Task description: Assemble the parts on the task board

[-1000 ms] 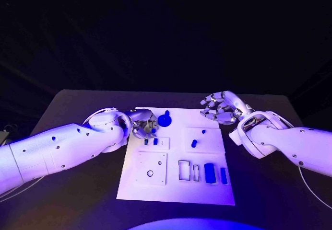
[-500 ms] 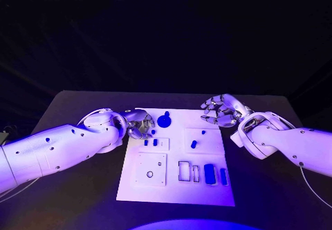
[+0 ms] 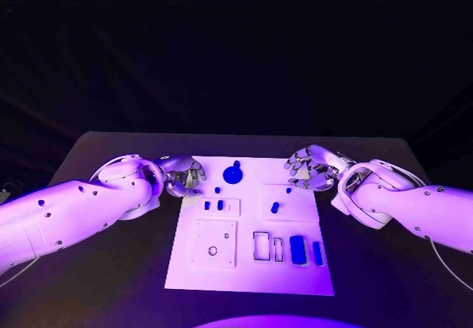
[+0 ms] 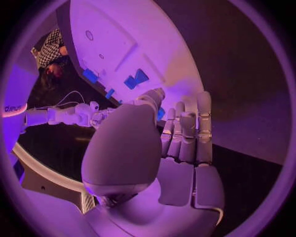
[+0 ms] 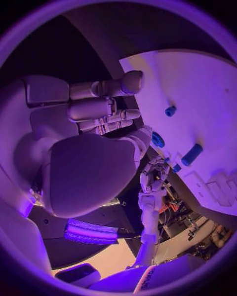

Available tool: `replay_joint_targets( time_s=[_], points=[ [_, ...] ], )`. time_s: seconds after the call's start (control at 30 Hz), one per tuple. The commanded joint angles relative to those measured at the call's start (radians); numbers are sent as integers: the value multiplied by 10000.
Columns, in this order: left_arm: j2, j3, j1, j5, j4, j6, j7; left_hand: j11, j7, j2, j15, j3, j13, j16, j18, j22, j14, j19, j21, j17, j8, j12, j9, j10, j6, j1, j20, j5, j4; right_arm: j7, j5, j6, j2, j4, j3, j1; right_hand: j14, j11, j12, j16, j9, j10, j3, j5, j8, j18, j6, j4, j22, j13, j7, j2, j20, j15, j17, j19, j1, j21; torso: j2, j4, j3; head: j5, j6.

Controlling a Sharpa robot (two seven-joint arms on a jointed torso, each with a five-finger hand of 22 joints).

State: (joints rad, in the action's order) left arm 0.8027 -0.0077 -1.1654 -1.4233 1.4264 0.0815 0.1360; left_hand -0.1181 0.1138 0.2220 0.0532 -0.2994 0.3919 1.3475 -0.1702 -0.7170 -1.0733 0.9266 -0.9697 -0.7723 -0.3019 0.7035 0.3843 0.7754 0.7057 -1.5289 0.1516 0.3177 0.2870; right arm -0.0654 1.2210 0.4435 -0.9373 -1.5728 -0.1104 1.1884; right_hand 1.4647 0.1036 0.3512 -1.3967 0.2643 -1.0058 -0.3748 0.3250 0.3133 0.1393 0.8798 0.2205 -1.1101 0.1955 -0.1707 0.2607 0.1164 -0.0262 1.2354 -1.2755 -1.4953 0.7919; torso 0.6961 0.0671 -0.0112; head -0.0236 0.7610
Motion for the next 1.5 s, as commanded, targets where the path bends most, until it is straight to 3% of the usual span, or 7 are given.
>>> replay_joint_targets(
  time_s=[0.03,0.2,0.4,0.63,1.17,1.27,1.5],
  points=[
    [241,83,-19,2028,76,102,-341,-9,261,-39,7,-86,-105,-167,-138,46,256,-56,95,354,-229,-33,-13,-77,219,-178,10,42,-25,-633,1637,-812,40,6,3,-15,210,-49,-97,-102,-20,-220,-223,50,65,0,170,-80,-166,-148,39,25,-42,88,75,-126,-141,208,8,-20,4,-65,-46],
    [642,162,-31,4400,168,953,-1770,-166,827,-109,26,-1498,-732,-1538,-130,-120,1368,-434,-8,2087,-567,-442,-253,69,769,-1145,-70,25,-615,-883,2460,-1076,101,-40,3,-71,343,-121,-226,-225,-14,-727,-723,-266,154,-77,564,-257,-548,-381,108,-14,-164,169,298,-333,-255,732,10,-23,0,-221,-77],
    [979,200,-39,7531,271,1588,-3507,-261,907,44,130,-2075,-1221,-2292,-146,-353,1597,-1050,-169,2524,-584,-785,-501,36,764,-859,23,-24,-1004,-1314,3249,-1574,127,-152,3,-135,382,-121,-539,-213,-69,-854,-1043,-398,62,-102,625,-242,-674,-625,86,177,-177,153,301,-362,66,828,22,-3,-12,-441,-80],
    [1195,211,-44,10143,389,1679,-4271,-291,929,67,176,-2043,-1322,-2378,-140,-321,1625,-1122,-109,2580,-593,-824,-562,15,721,-588,76,-51,-1016,-1579,3614,-1704,162,-226,4,-165,393,-40,-853,-205,-127,-729,-1016,-570,-77,-99,532,-238,-668,-846,22,316,-122,85,299,-335,391,743,17,-8,-9,-475,-66],
    [1327,213,-45,10965,422,1880,-4449,-301,954,14,173,-2099,-1384,-2423,-152,-308,1641,-1123,-98,2613,-622,-824,-600,33,734,-600,75,-33,-1169,-1752,3681,-1766,498,-92,5,-300,402,-52,-962,-213,-131,-869,-1242,-661,-89,-107,641,-349,-742,-978,32,159,-100,99,318,-397,354,819,24,-5,-1,-440,-22],
    [1328,212,-45,10982,444,1870,-4455,-301,954,14,173,-2099,-1384,-2423,-152,-308,1641,-1123,-98,2613,-622,-824,-600,33,734,-600,75,-33,-1169,-1797,3702,-1786,549,-64,5,-327,395,-147,-965,-190,-84,-1225,-1700,-1242,16,-116,940,-523,-849,-1043,131,-67,-151,189,289,-461,232,934,21,-7,1,-443,-11],
    [1332,212,-45,10999,468,1862,-4457,-307,960,6,179,-2099,-1395,-2432,-149,-304,1645,-1127,-92,2619,-627,-825,-606,34,738,-573,80,-35,-1173,-2226,4191,-2250,595,-87,5,-391,451,-434,-863,-259,93,-2017,-2178,-1302,354,-364,1610,-1038,-1747,-976,371,-364,-314,437,393,-1041,158,2417,14,-16,12,-452,35]
  ],
)
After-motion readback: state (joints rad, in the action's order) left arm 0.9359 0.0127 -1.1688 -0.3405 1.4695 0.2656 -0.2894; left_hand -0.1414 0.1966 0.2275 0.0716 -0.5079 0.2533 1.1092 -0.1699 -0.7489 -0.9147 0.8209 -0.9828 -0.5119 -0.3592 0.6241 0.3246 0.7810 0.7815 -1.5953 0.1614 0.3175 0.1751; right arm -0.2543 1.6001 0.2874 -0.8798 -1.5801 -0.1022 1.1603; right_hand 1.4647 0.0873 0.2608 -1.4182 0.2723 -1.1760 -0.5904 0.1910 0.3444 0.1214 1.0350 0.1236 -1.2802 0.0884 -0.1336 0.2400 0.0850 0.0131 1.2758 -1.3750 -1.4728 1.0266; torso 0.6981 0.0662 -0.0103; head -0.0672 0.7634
